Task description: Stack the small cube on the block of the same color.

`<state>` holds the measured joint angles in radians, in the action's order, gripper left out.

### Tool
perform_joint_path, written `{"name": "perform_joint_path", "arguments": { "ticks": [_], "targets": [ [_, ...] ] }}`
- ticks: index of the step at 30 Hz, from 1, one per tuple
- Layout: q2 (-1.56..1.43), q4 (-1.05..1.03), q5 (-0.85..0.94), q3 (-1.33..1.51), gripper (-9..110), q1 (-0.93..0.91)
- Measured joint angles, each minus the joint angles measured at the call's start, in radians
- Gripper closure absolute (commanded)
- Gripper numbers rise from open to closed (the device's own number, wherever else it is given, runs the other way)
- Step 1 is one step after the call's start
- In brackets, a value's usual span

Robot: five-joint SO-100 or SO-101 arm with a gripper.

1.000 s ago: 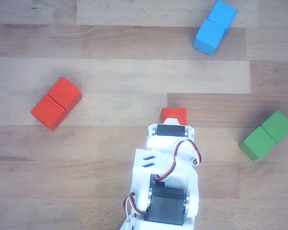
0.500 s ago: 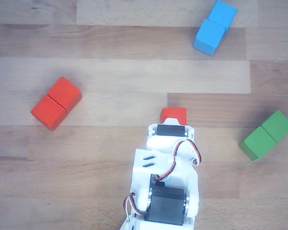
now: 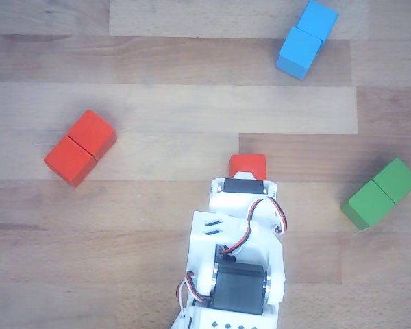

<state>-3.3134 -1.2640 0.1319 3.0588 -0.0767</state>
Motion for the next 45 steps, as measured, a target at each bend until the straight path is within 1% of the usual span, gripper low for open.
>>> {"name": "perform_joint_path", "arguments": {
  "ticks": [6, 15, 20, 27, 33, 38, 45],
  "targets": [
    [0.19, 0.061, 0.008, -0.132, 101, 0.0],
    [0.569, 0.072, 0.008, -0.569, 101, 0.0],
    [0.767, 0.071, 0.008, -0.767, 101, 0.0],
    [1.037, -0.081, 0.008, -0.986, 101, 0.0],
    [1.158, -0.193, 0.011, -1.032, 100, 0.0],
    [1.181, -0.202, 0.075, -1.032, 100, 0.0],
    [1.183, -0.202, 0.138, -0.942, 101, 0.0]
  ]
}}
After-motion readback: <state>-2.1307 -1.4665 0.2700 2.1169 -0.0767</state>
